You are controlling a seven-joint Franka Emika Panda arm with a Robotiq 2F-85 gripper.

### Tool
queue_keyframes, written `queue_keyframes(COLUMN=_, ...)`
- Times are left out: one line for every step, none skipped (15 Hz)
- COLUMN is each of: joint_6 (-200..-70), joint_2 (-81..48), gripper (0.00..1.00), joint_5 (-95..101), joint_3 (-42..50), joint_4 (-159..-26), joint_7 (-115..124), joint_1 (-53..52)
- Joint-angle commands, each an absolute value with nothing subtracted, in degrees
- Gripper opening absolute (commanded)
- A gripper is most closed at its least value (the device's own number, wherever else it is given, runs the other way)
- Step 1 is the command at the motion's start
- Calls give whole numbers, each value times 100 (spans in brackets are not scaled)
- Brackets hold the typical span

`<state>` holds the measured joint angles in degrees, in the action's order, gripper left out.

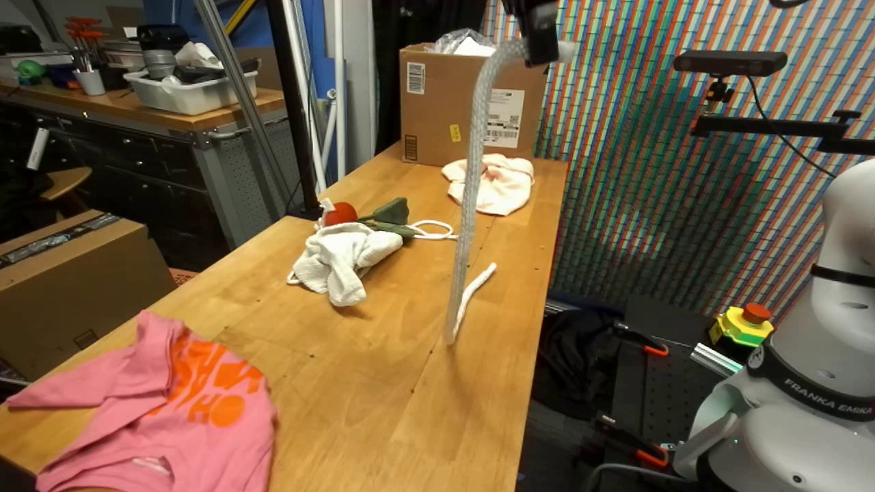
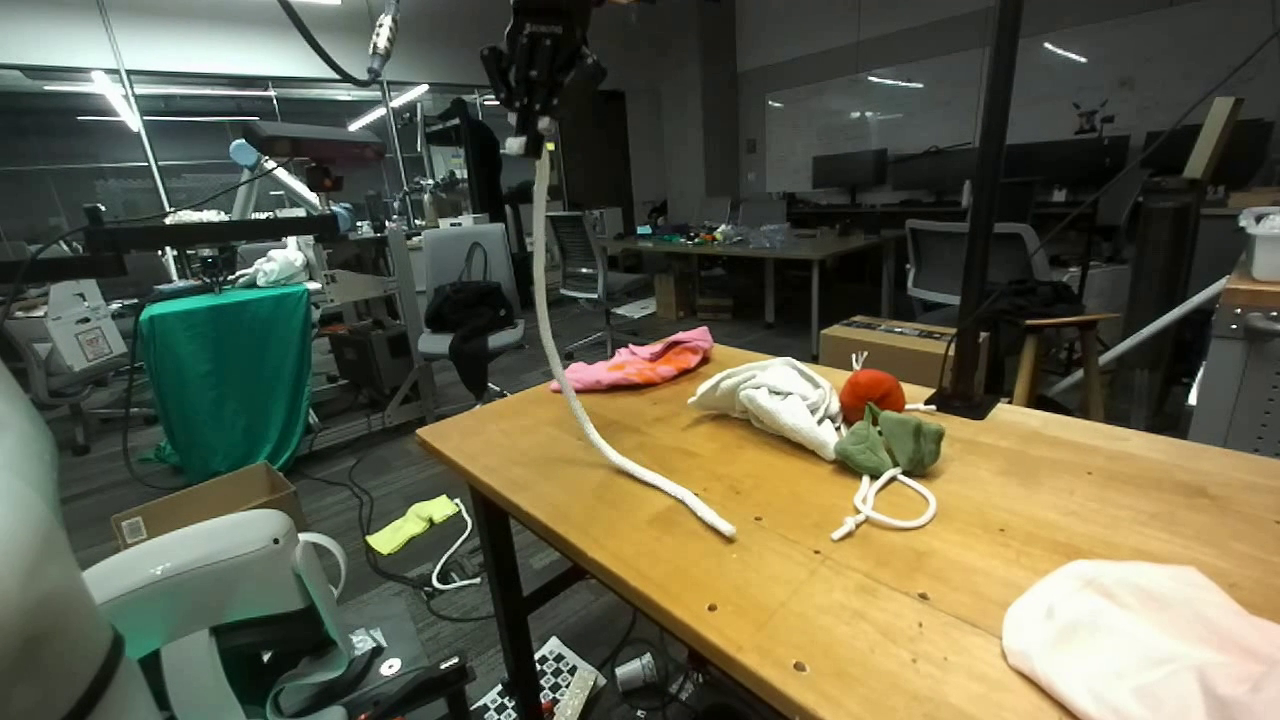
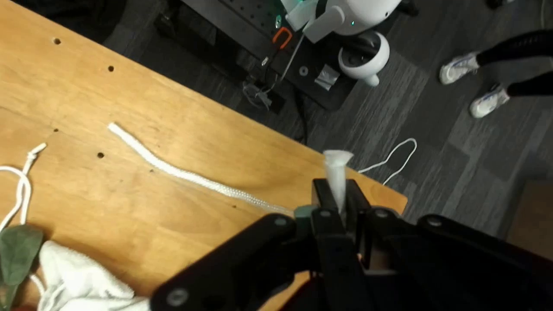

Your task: Separate the heap of things

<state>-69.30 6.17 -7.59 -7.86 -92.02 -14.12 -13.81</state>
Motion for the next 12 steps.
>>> queue_keyframes(joint_6=-6781, joint_2=715, gripper=7, joint_5=-821, joint_3=-974, joint_4=-9848, joint_7=-2075, joint_1=-1381)
queue_keyframes(joint_6=-6844, joint_2=696, gripper=7, joint_5=-784, joint_3=-1032, joint_4=-10020, joint_7=-2188, joint_1=-1403)
queue_keyframes(joint_6=-6827, joint_2=632, gripper=7, joint_5=-838, joint_3=-1086, joint_4=-10124, joint_7=-2283, joint_1=-1432)
queue_keyframes(joint_6=-6909, joint_2=620, gripper=7, joint_5=-824, joint_3=-1134, joint_4=-10293, joint_7=-2387, joint_1=-1449)
queue_keyframes(joint_6=-6947, joint_2=585, gripper=7, joint_5=-866, joint_3=-1178, joint_4=-10366, joint_7=-2461, joint_1=-1471)
queue_keyframes(joint_6=-7032, joint_2=546, gripper=7, joint_5=-868, joint_3=-1223, joint_4=-10508, joint_7=-2509, joint_1=-1491)
queue_keyframes(joint_6=-7179, joint_2=518, gripper=7, joint_5=-926, joint_3=-1267, joint_4=-10614, joint_7=-2475, joint_1=-1505)
queue_keyframes(joint_6=-7335, joint_2=482, gripper=7, joint_5=-967, joint_3=-1298, joint_4=-10724, joint_7=-2472, joint_1=-1513)
queue_keyframes(joint_6=-7608, joint_2=437, gripper=7, joint_5=-1058, joint_3=-1329, joint_4=-10852, joint_7=-2392, joint_1=-1522)
queue_keyframes(joint_6=-7821, joint_2=343, gripper=7, joint_5=-1167, joint_3=-1361, joint_4=-10948, joint_7=-2295, joint_1=-1530)
queue_keyframes(joint_6=-8041, joint_2=268, gripper=7, joint_5=-1275, joint_3=-1382, joint_4=-11044, joint_7=-2246, joint_1=-1528)
queue_keyframes(joint_6=-8224, joint_2=161, gripper=7, joint_5=-1436, joint_3=-1403, joint_4=-11102, joint_7=-2147, joint_1=-1529)
